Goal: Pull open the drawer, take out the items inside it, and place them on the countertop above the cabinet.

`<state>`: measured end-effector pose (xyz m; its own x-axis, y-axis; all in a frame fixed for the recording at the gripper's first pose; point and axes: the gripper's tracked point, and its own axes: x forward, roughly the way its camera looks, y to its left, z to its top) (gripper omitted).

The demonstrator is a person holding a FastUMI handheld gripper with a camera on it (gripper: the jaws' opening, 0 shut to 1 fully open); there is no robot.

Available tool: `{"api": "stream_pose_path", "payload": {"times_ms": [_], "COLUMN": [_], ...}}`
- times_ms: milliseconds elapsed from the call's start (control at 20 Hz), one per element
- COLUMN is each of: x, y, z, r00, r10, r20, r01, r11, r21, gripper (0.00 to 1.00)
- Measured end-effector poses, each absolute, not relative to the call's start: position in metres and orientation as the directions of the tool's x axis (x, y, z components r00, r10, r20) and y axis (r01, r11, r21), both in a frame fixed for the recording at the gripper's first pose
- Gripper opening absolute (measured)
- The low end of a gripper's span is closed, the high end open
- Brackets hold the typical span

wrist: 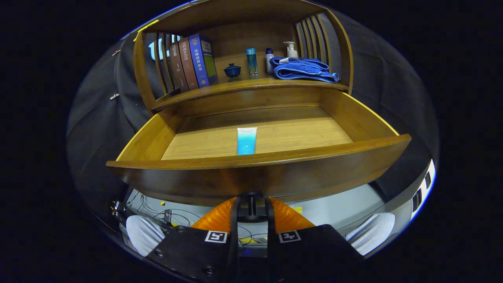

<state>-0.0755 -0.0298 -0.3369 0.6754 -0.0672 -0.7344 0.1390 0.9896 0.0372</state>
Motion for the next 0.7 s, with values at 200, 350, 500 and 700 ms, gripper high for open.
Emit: {"api": "stream_pose_path", "payload": {"times_ms": [200,350,500,700], "x": [-0.091,-0.086,-0.061,-0.007], "y": [-0.026,-0.013,-0.002,-0.002], "z": [-0.303,-0.265,-0.234,-0.225], "r00": [0.687,0.703,0.721,0.731], "r10": [-0.092,-0.066,-0.040,-0.028], "r20": [-0.721,-0.708,-0.692,-0.681], "r01": [0.177,0.198,0.147,0.138], "r11": [0.983,0.974,0.985,0.985], "r21": [0.042,0.106,0.096,0.108], "gripper": [0.76,0.95,0.95,0.95]}}
